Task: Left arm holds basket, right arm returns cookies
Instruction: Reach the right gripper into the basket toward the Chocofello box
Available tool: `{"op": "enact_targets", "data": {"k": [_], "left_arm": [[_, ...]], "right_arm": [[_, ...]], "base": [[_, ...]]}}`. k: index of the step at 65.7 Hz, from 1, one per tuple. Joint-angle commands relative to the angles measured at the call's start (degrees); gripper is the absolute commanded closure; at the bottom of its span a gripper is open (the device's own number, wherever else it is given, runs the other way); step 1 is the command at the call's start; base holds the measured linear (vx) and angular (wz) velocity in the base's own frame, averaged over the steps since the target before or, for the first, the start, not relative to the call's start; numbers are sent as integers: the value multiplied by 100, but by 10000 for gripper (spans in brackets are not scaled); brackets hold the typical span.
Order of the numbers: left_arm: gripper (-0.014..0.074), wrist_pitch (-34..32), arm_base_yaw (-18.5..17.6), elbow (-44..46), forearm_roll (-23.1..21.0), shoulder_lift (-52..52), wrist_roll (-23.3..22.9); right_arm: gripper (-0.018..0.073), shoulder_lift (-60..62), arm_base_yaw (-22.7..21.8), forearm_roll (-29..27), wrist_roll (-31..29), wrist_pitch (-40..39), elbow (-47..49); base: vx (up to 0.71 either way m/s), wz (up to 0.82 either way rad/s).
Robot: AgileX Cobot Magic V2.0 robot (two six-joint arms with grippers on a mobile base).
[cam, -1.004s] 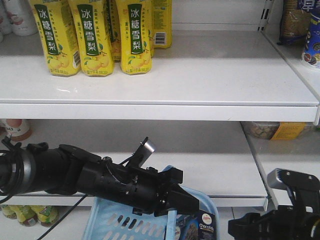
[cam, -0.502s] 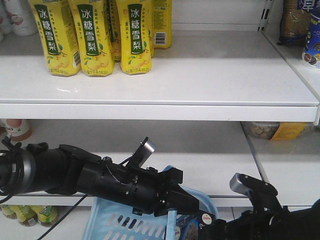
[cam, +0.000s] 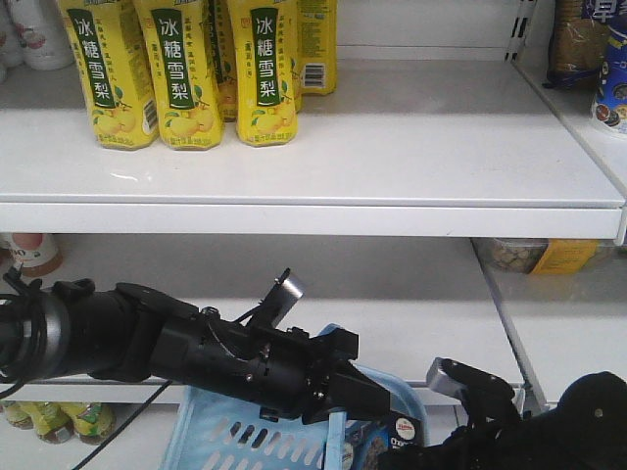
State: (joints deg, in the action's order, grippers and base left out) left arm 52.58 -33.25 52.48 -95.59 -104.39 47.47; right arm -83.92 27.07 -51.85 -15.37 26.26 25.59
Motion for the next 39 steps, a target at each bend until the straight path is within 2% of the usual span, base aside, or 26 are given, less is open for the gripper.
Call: {"op": "enact_targets", "data": {"k": [1, 15, 39], "left_arm": [[603, 340, -4, 137, -350, 328, 90], [603, 340, -4, 137, -350, 328, 90], [603, 340, -4, 137, -350, 328, 90]], "right_arm": [[93, -8, 3, -246, -201, -53, 132], [93, -295, 3, -268, -296, -147, 132], [93, -419, 3, -890, -1107, 0, 344]], "base": [[0, 0], [0, 0], [0, 0]]}}
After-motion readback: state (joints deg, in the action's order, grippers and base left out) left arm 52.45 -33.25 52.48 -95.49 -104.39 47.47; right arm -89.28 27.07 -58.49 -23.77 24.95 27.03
